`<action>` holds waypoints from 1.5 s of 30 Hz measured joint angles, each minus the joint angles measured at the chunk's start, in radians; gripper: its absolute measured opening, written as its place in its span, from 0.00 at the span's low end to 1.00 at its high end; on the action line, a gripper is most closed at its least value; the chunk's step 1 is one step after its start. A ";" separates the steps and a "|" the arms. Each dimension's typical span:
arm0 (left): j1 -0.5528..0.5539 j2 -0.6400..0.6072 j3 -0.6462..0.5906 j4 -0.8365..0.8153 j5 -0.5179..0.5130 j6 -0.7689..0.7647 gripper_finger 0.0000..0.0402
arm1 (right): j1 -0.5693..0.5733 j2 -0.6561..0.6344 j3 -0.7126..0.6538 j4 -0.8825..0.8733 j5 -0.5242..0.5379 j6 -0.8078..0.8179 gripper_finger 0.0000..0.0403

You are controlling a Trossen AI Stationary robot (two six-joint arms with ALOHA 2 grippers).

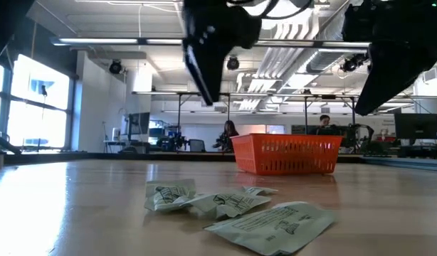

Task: Pick and place Stevia / Truvia into bins
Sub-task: Put the white stevia packet into the orange bin

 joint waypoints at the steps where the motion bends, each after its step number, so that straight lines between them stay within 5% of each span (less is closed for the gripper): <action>1: -0.015 -0.005 -0.013 -0.010 0.017 -0.020 0.70 | -0.010 0.000 0.000 0.018 -0.018 -0.045 0.63; 7: -0.090 -0.008 -0.135 0.046 0.113 -0.301 0.63 | -0.071 0.014 0.000 0.129 -0.084 -0.266 0.63; 13: -0.210 -0.008 -0.227 0.177 0.181 -0.693 0.59 | -0.099 0.040 0.000 0.188 -0.084 -0.324 0.63; 22: -0.354 0.022 -0.265 0.373 0.117 -1.076 0.73 | -0.099 0.114 0.000 0.228 -0.151 -0.341 0.63; 28: -0.361 0.092 -0.264 0.460 0.106 -1.107 0.79 | -0.096 0.150 0.000 0.243 -0.206 -0.339 0.63; 33: -0.360 0.114 -0.260 0.438 0.104 -1.087 0.74 | -0.077 0.152 0.000 0.242 -0.213 -0.282 0.63; 45: -0.334 0.108 -0.261 0.300 0.113 -0.870 0.22 | -0.014 0.149 0.000 0.209 -0.113 -0.166 0.63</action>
